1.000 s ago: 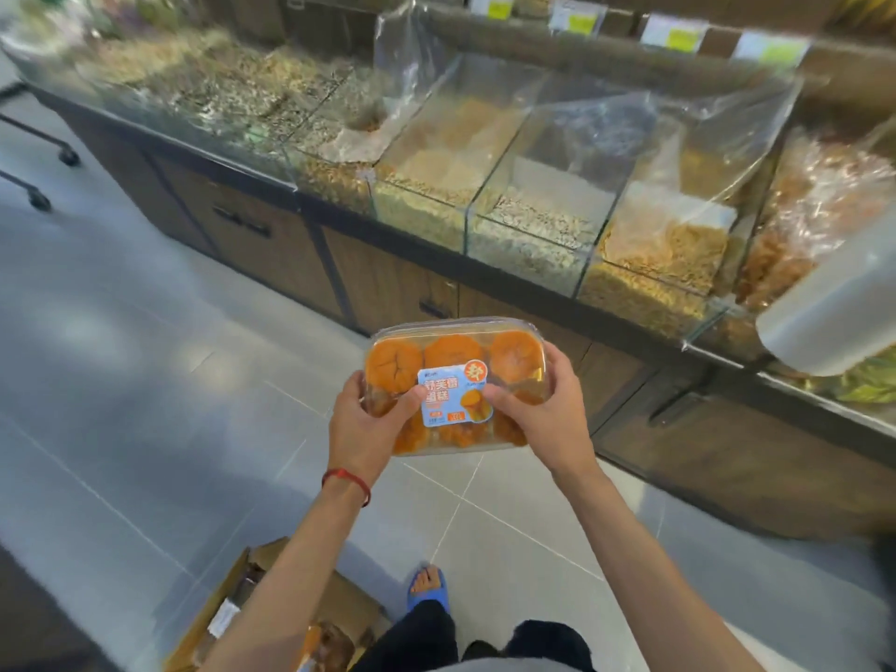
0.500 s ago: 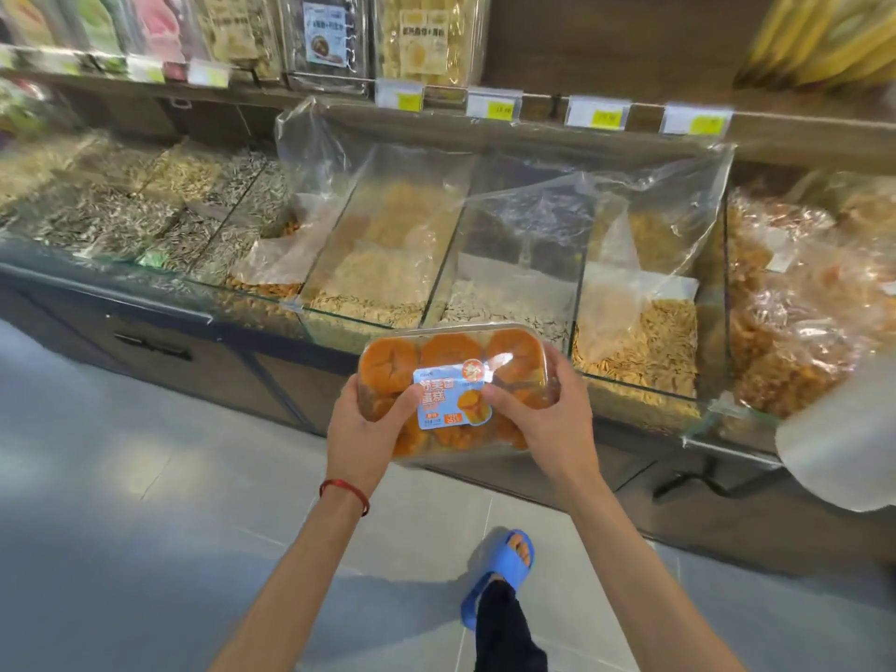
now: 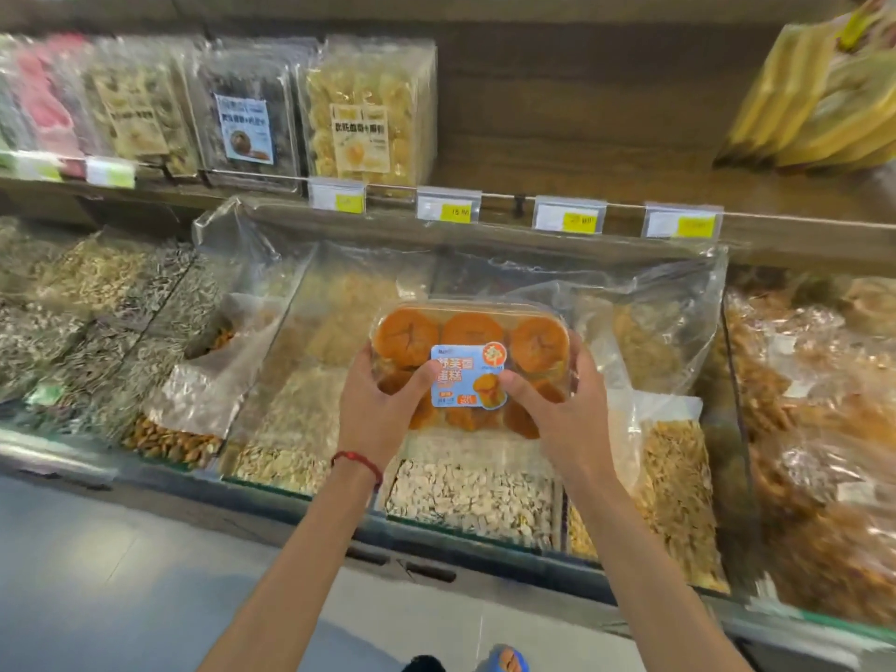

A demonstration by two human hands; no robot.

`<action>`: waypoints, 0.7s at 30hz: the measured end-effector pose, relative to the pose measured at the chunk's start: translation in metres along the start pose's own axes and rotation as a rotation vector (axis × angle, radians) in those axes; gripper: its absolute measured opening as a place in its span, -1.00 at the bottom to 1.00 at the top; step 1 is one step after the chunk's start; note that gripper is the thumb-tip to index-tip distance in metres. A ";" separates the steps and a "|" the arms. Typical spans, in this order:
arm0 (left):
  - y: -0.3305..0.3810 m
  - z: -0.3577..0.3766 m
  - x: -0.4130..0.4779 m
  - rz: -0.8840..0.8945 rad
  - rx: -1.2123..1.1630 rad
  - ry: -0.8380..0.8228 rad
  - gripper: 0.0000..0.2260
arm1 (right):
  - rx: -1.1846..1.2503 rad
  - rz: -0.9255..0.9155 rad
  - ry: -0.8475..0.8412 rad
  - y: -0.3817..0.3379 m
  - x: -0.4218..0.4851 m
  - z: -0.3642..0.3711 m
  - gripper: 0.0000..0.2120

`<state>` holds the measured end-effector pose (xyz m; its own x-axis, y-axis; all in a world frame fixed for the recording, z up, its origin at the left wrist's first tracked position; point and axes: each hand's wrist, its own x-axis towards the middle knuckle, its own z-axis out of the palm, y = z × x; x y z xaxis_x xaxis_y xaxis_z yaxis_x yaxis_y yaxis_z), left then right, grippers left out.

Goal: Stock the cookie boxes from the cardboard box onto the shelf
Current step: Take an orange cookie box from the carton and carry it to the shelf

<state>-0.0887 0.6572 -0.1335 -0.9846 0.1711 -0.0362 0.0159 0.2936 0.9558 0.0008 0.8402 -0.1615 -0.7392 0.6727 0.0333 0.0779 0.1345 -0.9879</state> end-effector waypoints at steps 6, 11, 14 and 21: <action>0.044 0.019 0.099 0.101 -0.051 -0.146 -0.37 | 0.011 -0.070 0.115 -0.028 0.091 0.019 -0.09; 0.072 0.036 0.188 0.241 -0.093 -0.199 -0.40 | -0.015 -0.142 0.212 -0.054 0.167 0.044 -0.10; 0.090 0.047 0.237 0.282 -0.125 -0.197 -0.40 | -0.004 -0.174 0.212 -0.073 0.213 0.056 -0.06; 0.128 0.098 0.342 0.369 -0.148 -0.189 -0.18 | -0.073 -0.214 0.219 -0.099 0.323 0.061 0.08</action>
<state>-0.4067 0.8457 -0.0519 -0.8684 0.4122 0.2755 0.3214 0.0449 0.9459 -0.2868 1.0001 -0.0621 -0.5832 0.7628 0.2794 -0.0106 0.3367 -0.9415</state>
